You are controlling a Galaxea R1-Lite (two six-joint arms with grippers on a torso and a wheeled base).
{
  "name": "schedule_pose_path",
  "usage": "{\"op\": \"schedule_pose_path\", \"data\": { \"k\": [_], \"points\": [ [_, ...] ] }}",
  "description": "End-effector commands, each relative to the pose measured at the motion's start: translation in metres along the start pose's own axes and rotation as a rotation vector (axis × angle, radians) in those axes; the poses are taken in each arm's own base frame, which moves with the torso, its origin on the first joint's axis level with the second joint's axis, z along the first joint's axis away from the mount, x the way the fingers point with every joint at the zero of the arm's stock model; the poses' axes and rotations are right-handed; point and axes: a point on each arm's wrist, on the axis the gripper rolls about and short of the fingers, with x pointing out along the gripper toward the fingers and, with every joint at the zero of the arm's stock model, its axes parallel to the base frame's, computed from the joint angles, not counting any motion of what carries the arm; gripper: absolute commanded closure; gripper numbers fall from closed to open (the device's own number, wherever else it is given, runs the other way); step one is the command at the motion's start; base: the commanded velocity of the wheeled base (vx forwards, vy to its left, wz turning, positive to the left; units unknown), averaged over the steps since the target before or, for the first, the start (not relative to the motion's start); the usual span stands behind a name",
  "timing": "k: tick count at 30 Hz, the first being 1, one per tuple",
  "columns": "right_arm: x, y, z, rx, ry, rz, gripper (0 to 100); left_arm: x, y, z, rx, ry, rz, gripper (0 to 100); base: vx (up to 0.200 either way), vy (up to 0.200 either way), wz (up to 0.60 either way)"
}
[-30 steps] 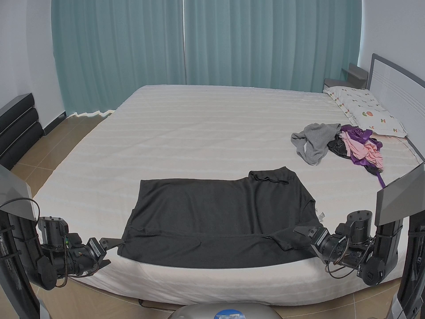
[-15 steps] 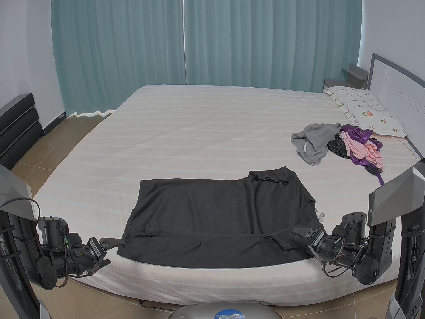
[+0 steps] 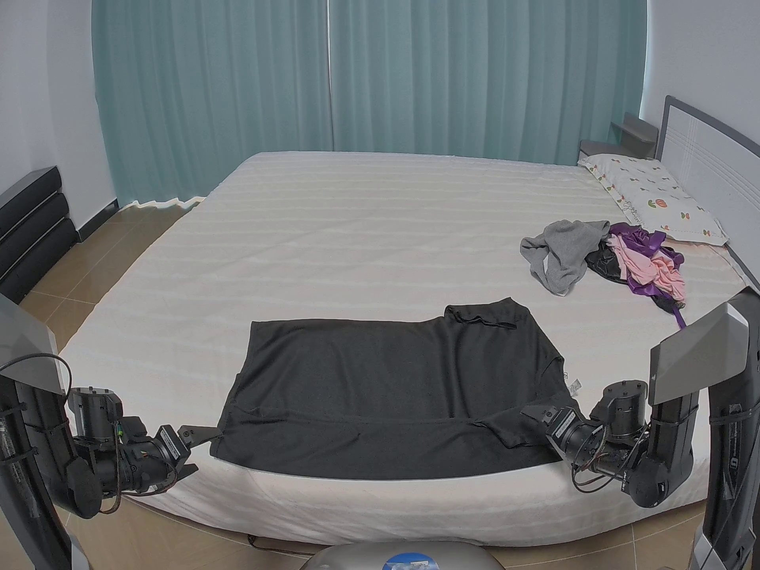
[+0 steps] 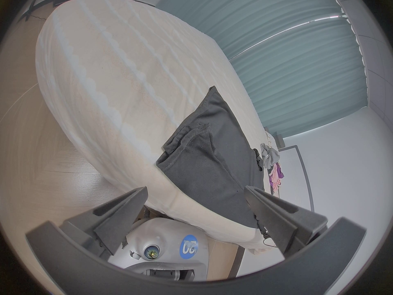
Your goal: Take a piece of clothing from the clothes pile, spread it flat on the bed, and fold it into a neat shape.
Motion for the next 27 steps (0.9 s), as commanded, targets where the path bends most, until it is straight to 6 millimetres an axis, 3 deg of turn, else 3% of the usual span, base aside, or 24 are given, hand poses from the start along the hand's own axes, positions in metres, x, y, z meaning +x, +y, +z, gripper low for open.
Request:
{"op": "schedule_pose_path", "data": {
  "k": [1,2,3,20,27],
  "points": [
    [0.003,0.001,0.002,0.001,-0.015,0.018,0,0.000,0.000,0.000,-0.001,0.001,0.001,0,0.000,0.000,0.00],
    [0.003,0.001,0.003,0.002,-0.017,0.018,0,0.000,0.000,0.000,-0.002,0.000,0.002,0,0.000,0.000,0.00],
    [0.004,0.001,0.003,0.001,-0.018,0.020,100,0.000,0.000,0.000,-0.002,0.000,0.002,0,0.000,0.000,0.00],
    [-0.005,0.007,0.004,0.035,-0.042,0.020,100,0.000,0.000,0.000,-0.002,-0.001,0.003,0,0.000,0.000,0.00],
    [-0.021,0.011,0.002,0.042,-0.033,0.021,100,0.000,0.000,0.000,-0.002,-0.001,0.003,0,0.000,0.000,0.00]
  ]
}}
